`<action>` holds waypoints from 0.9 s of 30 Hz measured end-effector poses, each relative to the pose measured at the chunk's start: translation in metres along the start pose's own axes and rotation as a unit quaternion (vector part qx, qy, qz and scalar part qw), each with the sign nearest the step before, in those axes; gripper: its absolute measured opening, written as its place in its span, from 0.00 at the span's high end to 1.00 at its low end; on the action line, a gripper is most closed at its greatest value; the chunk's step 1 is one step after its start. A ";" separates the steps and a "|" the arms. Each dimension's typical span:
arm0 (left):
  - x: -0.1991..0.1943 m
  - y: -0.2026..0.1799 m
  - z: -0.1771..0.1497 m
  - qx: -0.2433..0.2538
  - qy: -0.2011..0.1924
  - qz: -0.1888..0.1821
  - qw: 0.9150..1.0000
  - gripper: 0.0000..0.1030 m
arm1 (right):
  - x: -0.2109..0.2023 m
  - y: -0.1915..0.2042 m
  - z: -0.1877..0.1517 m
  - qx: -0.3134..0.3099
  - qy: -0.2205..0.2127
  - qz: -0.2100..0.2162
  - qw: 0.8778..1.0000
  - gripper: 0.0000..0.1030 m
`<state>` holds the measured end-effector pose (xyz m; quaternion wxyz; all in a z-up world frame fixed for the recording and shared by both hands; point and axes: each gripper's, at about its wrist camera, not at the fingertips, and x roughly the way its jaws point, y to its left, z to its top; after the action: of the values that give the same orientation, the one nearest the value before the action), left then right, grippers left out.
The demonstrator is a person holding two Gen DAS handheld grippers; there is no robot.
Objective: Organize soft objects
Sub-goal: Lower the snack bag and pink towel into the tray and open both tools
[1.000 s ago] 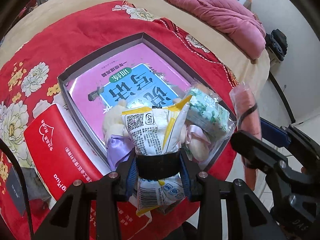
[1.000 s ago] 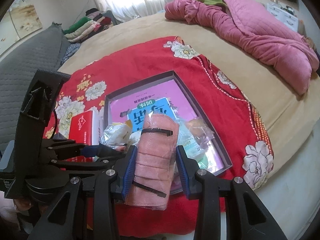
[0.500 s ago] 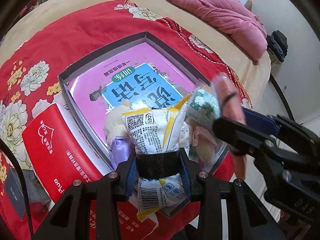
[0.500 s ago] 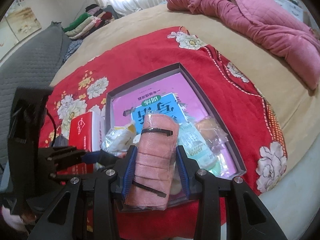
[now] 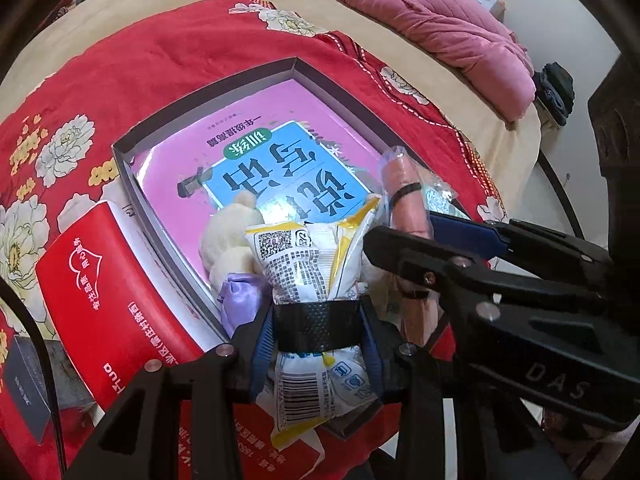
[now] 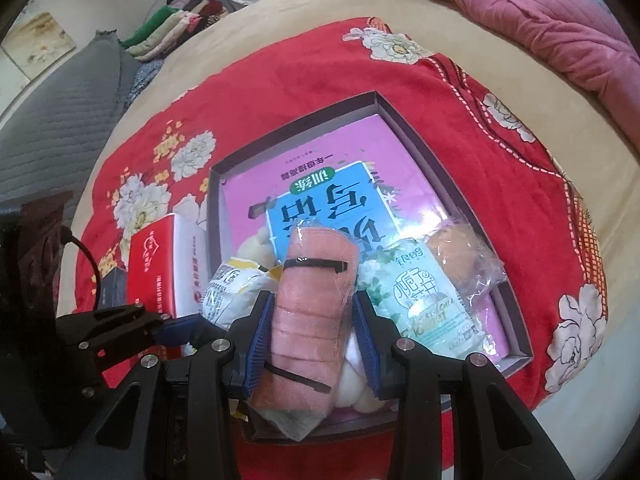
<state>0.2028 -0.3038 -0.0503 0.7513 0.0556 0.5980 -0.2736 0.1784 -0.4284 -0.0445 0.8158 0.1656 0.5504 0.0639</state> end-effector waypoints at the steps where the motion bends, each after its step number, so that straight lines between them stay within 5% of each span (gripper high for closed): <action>1: 0.000 -0.001 0.000 0.001 -0.001 0.002 1.000 0.61 | 0.000 -0.001 0.000 0.003 0.000 0.001 1.000 0.60; 27: 0.001 -0.003 0.003 -0.001 -0.001 0.011 1.000 0.60 | -0.042 -0.012 -0.009 0.029 -0.047 0.004 0.998 0.45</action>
<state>0.2040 -0.3078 -0.0493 0.7550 0.0613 0.5969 -0.2647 0.1531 -0.4498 -0.0143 0.8352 0.1945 0.5125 0.0433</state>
